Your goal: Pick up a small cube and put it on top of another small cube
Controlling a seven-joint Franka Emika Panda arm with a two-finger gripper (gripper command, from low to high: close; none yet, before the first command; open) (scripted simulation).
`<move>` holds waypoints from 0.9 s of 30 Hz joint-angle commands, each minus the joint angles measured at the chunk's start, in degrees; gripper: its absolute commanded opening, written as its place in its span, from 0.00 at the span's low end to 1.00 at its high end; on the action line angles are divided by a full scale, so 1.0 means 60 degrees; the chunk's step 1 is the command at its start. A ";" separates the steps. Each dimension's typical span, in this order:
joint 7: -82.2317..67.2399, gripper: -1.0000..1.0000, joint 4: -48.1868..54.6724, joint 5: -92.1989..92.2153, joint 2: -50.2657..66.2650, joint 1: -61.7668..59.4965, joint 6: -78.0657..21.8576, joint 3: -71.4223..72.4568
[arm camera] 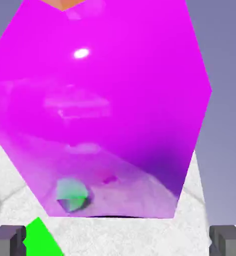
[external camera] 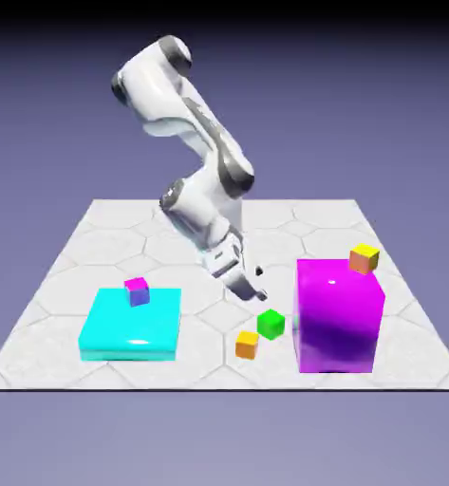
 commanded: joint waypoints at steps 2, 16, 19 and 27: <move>-0.0734 0.50 0.0138 0.0059 -0.0016 0.0668 -0.0282 -0.0693; -0.5867 0.50 0.1106 0.0474 -0.0131 0.5343 -0.2258 -0.5538; -0.6280 0.50 0.1184 0.0507 -0.0140 0.5719 -0.2417 -0.5927; -0.6265 0.00 0.0937 0.0378 -0.0659 0.6136 -0.1608 -0.6229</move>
